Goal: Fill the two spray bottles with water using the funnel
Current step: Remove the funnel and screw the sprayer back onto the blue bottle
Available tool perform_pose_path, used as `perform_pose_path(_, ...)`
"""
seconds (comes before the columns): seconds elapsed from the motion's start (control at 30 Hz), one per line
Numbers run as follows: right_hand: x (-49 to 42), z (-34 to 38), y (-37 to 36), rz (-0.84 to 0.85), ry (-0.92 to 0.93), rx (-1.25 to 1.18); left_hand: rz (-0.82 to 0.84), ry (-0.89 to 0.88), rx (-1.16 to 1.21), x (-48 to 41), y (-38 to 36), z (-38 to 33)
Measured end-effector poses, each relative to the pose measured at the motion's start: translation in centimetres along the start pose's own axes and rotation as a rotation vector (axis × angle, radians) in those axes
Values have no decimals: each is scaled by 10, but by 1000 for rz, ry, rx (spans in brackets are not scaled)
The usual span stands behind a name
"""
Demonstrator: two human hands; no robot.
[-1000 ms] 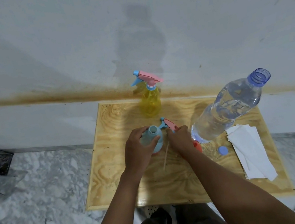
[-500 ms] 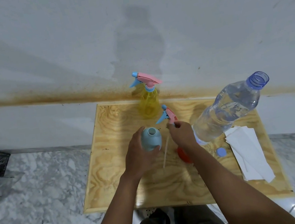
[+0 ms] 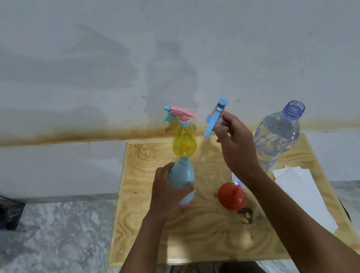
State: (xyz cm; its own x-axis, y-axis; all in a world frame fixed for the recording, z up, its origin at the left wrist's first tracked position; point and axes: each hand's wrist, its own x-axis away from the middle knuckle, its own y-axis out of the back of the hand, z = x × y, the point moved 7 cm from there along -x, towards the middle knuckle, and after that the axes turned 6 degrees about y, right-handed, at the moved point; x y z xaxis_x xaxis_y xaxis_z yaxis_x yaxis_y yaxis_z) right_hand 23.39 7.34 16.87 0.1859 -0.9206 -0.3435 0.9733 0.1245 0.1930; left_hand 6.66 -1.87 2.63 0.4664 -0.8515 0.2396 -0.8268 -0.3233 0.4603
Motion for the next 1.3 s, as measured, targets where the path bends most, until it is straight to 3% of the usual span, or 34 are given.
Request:
perform_pose_path(0.3, -6, 27, -9, -46, 53, -155, 36, -54, 72, 18, 16, -19)
perform_pose_path(0.73, 19, 3, -41, 259, -121, -178, 5, -128, 207, 26, 29, -56)
perform_pose_path(1.07, 24, 6, -38, 246, -106, -193, -10, -130, 251, 32, 33, -67)
perform_pose_path(1.3, 22, 3, -37, 256, -207, -276, 0, -155, 263, 37, 32, -72)
